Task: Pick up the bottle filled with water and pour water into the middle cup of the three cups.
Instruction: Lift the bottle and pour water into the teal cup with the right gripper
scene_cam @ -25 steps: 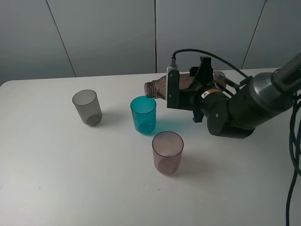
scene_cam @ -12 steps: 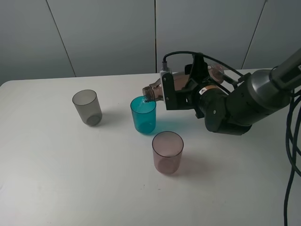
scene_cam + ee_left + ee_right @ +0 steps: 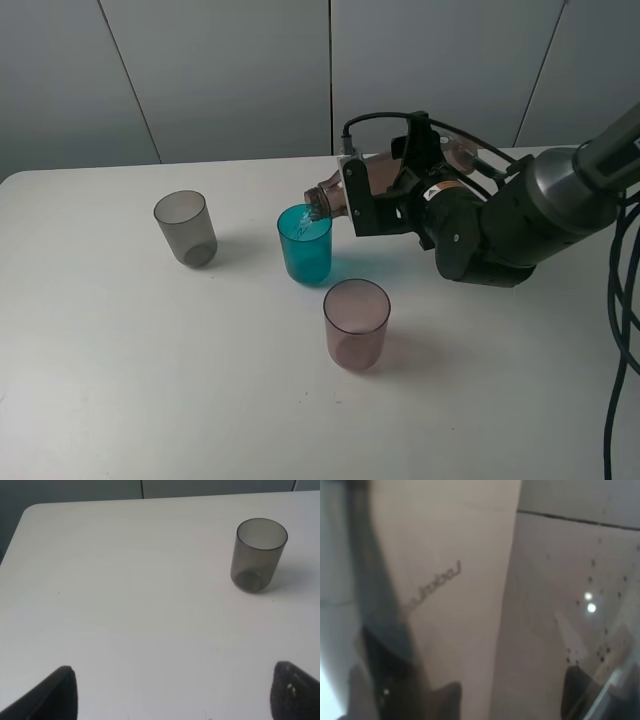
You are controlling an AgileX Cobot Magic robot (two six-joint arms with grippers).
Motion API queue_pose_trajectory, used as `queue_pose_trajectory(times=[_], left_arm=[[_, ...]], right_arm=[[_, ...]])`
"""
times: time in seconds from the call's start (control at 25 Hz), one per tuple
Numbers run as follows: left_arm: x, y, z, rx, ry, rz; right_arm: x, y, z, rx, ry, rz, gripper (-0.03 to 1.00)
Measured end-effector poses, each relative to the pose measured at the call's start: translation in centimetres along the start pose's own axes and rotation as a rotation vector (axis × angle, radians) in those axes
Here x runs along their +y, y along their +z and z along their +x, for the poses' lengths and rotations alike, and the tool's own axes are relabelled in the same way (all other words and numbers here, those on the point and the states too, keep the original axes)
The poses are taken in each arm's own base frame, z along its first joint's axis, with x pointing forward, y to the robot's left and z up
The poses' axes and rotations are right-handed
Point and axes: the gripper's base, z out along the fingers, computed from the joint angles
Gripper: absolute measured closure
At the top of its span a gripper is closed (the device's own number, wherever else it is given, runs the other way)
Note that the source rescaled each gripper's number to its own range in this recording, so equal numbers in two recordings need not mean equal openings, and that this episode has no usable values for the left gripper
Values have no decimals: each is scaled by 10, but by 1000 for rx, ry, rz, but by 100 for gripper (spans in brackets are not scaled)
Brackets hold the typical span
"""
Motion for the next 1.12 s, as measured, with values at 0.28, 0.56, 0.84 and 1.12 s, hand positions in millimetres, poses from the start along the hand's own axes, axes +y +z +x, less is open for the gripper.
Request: queue_pose_trajectory(times=[0.28,0.56,0.84,1.12], left_arm=[[0,0,0,0,0,0],[0,0,0,0,0,0],[0,0,0,0,0,0],[0,0,0,0,0,0]], right_arm=[[-3,0,1,17,-30,38,97],[-5,0,2,25,-82,53,97],[-5,0,2,27,-113,54,97],[-8,0,3,39,-114,81,97]])
